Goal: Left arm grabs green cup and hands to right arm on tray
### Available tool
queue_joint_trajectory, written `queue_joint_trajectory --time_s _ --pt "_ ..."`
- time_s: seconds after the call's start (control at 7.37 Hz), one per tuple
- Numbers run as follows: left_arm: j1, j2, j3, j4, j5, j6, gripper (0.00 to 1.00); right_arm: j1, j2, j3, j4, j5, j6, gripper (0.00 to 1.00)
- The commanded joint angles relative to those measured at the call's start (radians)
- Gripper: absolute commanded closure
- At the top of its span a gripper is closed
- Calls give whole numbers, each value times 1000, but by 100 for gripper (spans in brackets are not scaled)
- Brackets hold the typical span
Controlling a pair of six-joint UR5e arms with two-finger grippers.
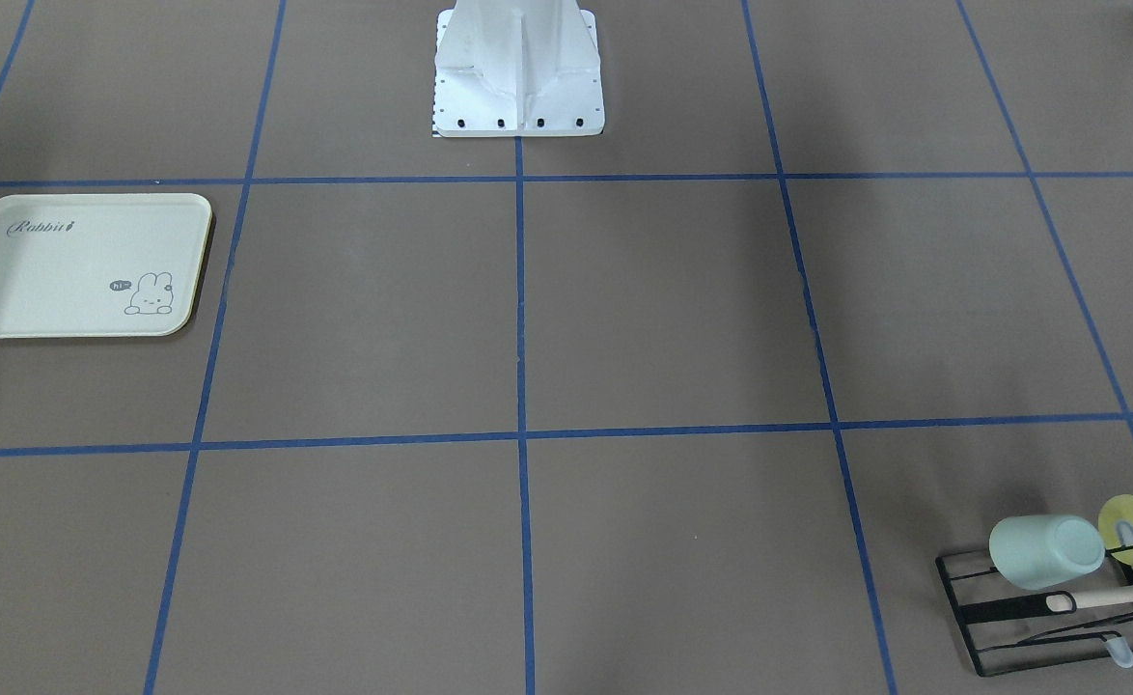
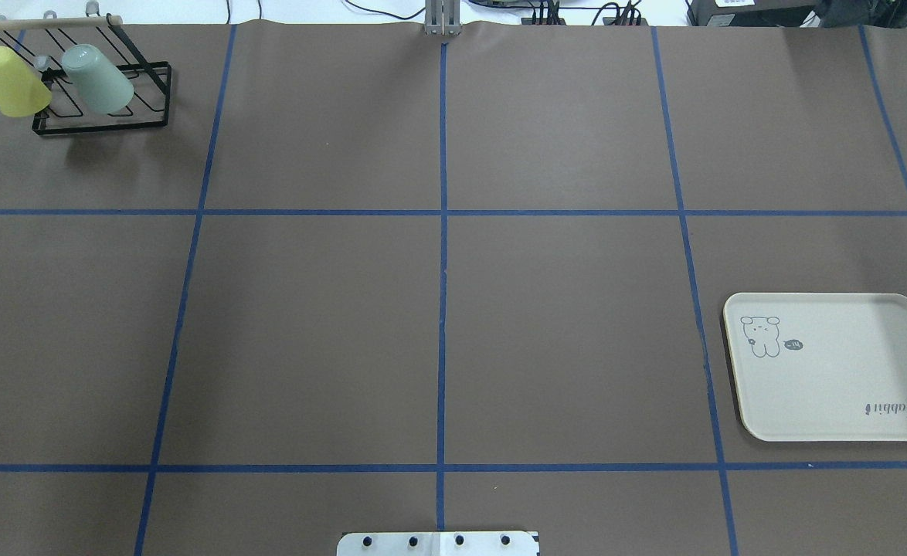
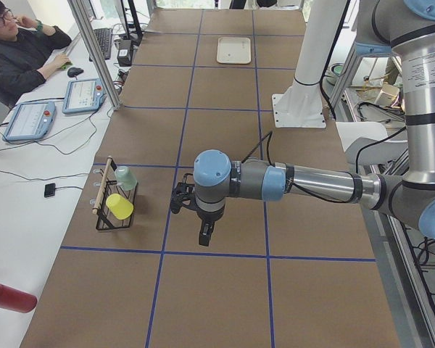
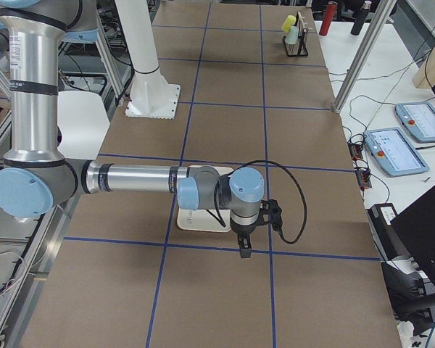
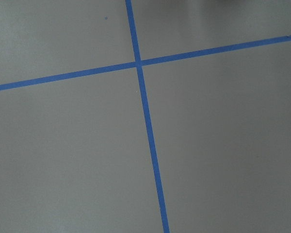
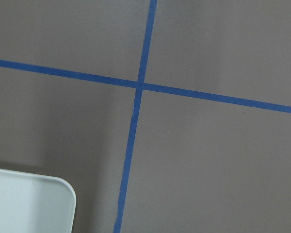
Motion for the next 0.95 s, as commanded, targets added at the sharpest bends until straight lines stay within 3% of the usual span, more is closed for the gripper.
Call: queue_joint_trajectory --time_s 0.0,0.41,0.81 --pt "1 -6 5 1 0 -8 0 0 -5 -3 29 0 3 0" --pt "1 -56 5 2 2 -3 0 -1 18 0 31 6 3 0" --pt "28 -176 24 1 0 -11 0 -3 64 9 40 26 15 0"
